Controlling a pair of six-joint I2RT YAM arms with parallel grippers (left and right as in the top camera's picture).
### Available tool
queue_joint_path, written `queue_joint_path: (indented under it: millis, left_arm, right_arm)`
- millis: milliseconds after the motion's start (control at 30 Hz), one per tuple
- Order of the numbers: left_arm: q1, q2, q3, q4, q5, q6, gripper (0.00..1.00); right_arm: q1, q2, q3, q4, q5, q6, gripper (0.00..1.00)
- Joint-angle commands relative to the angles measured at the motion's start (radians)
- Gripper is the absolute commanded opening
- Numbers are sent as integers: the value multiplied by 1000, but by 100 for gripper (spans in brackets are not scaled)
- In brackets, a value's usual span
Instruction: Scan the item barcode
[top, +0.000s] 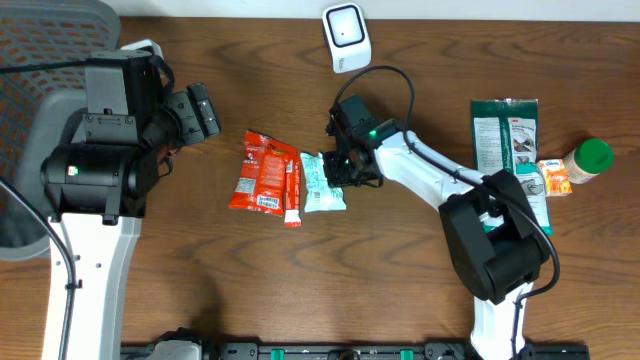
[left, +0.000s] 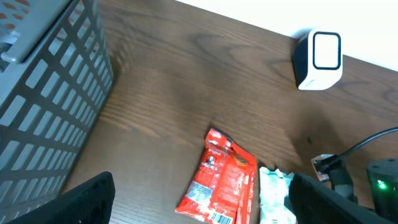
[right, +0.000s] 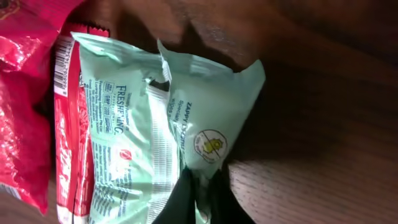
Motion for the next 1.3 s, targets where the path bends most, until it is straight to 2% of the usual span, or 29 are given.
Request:
queue_joint_path:
  millis: [0,233,633,767,900,1000,1067,1167,1267]
  left_arm:
    - [3,2,5,0,-9,-2,90]
    - [3,2,5,0,-9,-2,90]
    - [3,2,5,0,-9,-2,90]
    - [3,2,5,0,-9,-2,90]
    - [3,2,5,0,-9,-2,90]
    - [3,2,5,0,-9,-2,90]
    - [3,2,5,0,-9,-2,90]
    - [3,2,5,0,-9,-2,90]
    - [3,2,5,0,-9,-2,90]
  right_arm:
    - [-44,-3,-11,-11,27,-20,1]
    - [-126,-13,-11,-109,39,-160,1]
    - [-242,-27,-11,-217,67,-241,1]
    - [-254,-79,-11,-226,59,-283,9]
    - [-254,-164,-11,-232,58,-282,24]
    - [-254,-223,-11,-239,18,-282,29]
    - [-247,-248,-12,-243,-56,-282,24]
    - [-224,-246,-14,-256,-82,-281,9]
    - [-187,-238,-25,-264,-69,-281,5]
